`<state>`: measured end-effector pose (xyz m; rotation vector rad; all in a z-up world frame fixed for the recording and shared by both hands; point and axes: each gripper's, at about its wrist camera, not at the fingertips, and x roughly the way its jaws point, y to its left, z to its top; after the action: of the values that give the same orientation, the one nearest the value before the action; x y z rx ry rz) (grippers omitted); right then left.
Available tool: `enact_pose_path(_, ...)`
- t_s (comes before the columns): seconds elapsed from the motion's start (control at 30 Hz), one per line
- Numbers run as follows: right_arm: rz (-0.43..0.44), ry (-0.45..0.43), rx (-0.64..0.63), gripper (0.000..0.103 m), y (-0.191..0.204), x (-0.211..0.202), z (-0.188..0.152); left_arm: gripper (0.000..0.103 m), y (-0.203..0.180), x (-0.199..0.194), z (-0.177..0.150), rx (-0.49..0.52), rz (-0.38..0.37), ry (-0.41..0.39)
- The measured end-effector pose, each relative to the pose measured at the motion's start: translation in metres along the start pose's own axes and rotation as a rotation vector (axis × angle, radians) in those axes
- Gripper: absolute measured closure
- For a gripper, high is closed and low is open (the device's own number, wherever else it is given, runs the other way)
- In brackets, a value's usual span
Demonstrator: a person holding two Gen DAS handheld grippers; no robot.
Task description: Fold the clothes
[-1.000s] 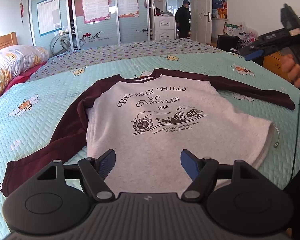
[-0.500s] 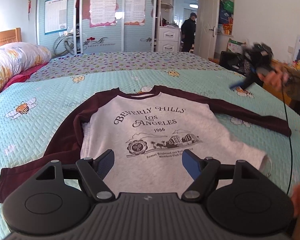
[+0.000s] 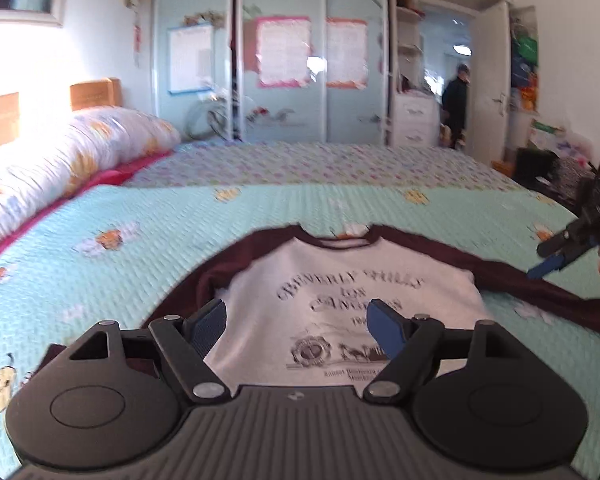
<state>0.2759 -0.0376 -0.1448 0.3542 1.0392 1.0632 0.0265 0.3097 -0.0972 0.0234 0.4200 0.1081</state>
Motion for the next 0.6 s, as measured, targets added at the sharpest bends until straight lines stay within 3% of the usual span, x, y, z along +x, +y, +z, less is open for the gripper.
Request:
enact_pose_path(0.13,-0.031,-0.011,-0.039,0.018,0.024,0.024,-0.003,0.015,-0.023,0.004,0.007,0.138,0.059,-0.028)
enact_pose_path(0.2,-0.056,-0.011,-0.044,0.018,0.031,0.034,-0.004,0.015,-0.034,0.013,0.012,0.142,0.105,0.015)
enact_pose_path(0.3,-0.094,-0.011,-0.052,0.018,0.041,0.049,-0.006,0.015,-0.043,0.023,0.010,0.142,0.099,0.004)
enact_pose_path(0.43,-0.144,-0.011,-0.062,0.018,0.055,0.068,-0.009,0.015,-0.036,0.037,0.012,-0.099,0.064,0.054)
enact_pose_path(0.53,-0.182,-0.011,-0.070,0.018,0.065,0.083,-0.012,0.014,-0.035,0.056,0.010,-0.219,0.070,0.093)
enact_pose_path(0.6,-0.199,-0.019,-0.073,0.018,0.063,0.083,-0.012,0.014,-0.028,0.074,0.003,-0.375,0.010,0.166)
